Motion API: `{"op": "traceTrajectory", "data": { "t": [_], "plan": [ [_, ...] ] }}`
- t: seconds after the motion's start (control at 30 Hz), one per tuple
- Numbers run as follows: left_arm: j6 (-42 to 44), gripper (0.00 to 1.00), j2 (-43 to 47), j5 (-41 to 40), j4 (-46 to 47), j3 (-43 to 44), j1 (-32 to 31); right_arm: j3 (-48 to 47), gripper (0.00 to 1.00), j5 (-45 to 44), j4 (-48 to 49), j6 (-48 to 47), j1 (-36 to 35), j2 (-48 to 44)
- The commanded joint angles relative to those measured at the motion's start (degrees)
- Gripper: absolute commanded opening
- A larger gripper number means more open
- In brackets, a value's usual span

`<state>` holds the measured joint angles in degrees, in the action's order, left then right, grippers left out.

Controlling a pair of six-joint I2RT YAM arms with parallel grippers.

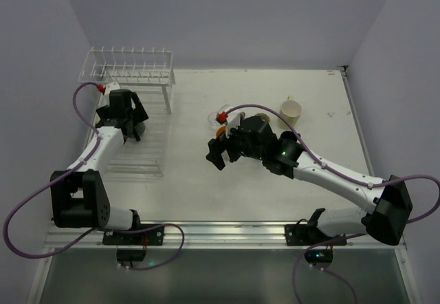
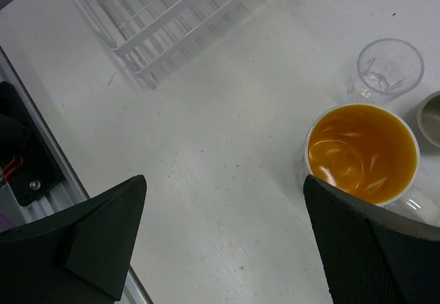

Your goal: Unload the cups from the dish rack

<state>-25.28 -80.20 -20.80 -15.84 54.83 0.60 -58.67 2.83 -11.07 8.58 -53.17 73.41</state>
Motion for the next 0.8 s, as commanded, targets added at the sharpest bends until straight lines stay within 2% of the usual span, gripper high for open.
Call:
{"op": "traceTrajectory", "data": {
  "t": [0.0,0.3,0.4,0.43,0.5,0.53,0.6,0.63,0.77],
  "plan": [
    [2.60,1.00,-1.18,-1.35,4.67,1.86,1.16,0.31,0.99,1.56,2.90,0.56,-0.80,-2.22],
    [5.06,1.00,-3.82,-1.35,5.99,2.65,1.07,0.23,0.99,1.30,3.07,0.56,-1.76,-1.86],
    [4.80,0.93,-3.38,-0.91,6.69,1.25,1.07,0.14,0.99,1.48,3.16,0.65,-1.85,-2.04],
    [4.80,0.85,-3.12,-0.83,6.96,0.99,1.07,0.14,0.99,1.48,3.16,0.82,-1.94,-1.95],
    [5.06,0.77,-2.50,-0.82,7.40,0.63,1.07,0.23,0.99,1.48,3.16,1.00,-2.29,-1.95],
    [4.98,0.65,-2.24,-0.82,7.14,0.54,1.16,0.23,0.99,1.48,3.16,1.09,-2.29,-2.13],
    [4.54,0.56,-1.63,-0.13,6.61,0.37,1.07,0.23,0.99,1.13,2.99,1.18,-2.55,-2.48],
    [4.45,0.43,-0.40,0.05,6.08,0.19,1.07,0.23,0.99,1.04,2.98,1.44,-2.64,-2.65],
    [3.92,0.23,4.61,2.77,5.12,-2.96,0.98,0.49,0.99,0.86,3.33,2.76,-2.91,-4.32]
  ]
}}
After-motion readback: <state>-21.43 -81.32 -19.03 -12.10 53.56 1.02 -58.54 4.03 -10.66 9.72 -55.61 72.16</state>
